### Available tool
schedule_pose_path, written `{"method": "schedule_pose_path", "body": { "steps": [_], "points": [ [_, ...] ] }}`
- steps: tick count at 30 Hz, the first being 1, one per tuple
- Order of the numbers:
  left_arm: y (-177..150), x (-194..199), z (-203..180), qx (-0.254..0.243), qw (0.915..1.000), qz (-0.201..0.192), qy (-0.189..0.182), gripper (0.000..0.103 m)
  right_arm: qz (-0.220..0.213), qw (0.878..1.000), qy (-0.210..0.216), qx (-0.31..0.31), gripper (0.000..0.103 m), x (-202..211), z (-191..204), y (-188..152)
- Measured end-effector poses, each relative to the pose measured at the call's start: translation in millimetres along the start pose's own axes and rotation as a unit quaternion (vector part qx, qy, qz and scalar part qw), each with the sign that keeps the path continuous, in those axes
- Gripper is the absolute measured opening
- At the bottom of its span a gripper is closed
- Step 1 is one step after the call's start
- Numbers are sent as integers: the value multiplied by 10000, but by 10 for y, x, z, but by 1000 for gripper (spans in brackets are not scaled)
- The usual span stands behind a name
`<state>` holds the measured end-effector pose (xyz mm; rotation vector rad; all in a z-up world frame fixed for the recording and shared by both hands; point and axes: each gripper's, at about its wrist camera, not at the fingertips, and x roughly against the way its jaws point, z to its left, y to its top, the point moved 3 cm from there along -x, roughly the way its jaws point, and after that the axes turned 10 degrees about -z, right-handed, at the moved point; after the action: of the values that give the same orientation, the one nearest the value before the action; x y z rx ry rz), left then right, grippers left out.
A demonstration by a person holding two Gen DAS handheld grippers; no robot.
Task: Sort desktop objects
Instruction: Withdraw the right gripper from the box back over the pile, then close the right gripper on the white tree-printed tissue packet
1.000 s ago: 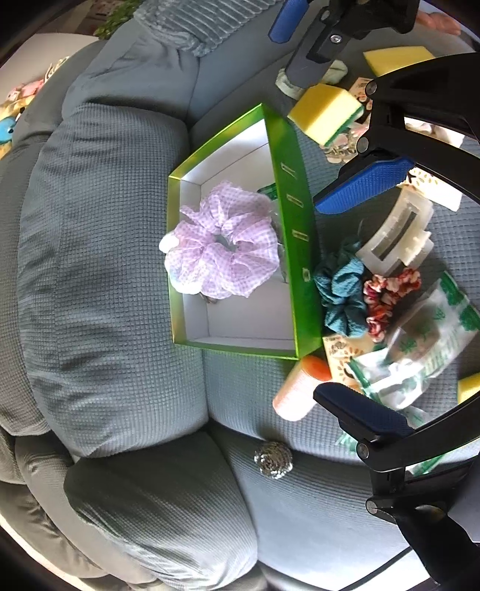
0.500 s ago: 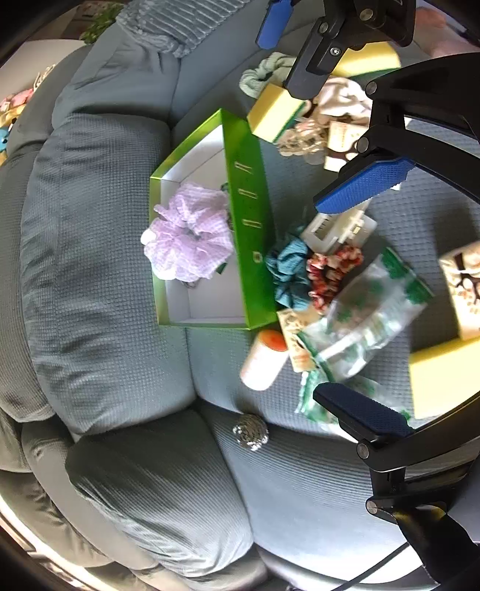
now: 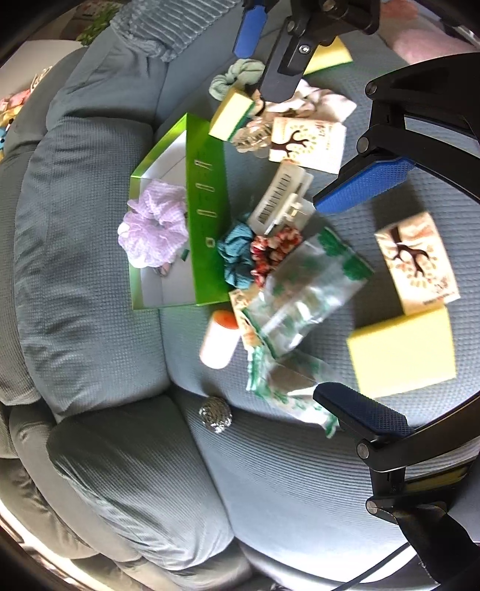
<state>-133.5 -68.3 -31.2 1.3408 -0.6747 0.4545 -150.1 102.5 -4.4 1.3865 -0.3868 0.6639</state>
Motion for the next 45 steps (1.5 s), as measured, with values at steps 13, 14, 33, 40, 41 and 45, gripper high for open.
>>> {"method": "schedule_pose_path", "body": {
  "steps": [13, 14, 33, 40, 41, 45],
  "points": [
    [-317, 228, 58, -42, 10000, -15, 43, 93, 148, 9994, 218, 246, 103, 62, 289, -196],
    [-340, 241, 64, -39, 10000, -11, 42, 93, 168, 9993, 229, 263, 103, 67, 309, -213],
    [-790, 352, 173, -3, 9996, 166, -245, 93, 547, 9958, 515, 517, 103, -17, 666, -609],
    [-862, 322, 159, 72, 9992, 230, -324, 93, 608, 9950, 551, 576, 103, -43, 736, -682],
    [-879, 313, 153, 92, 9990, 256, -362, 93, 613, 9950, 549, 574, 103, -44, 738, -692],
    [-947, 297, 136, 153, 9979, 311, -553, 93, 637, 9950, 576, 519, 103, -73, 734, -736]
  ]
}}
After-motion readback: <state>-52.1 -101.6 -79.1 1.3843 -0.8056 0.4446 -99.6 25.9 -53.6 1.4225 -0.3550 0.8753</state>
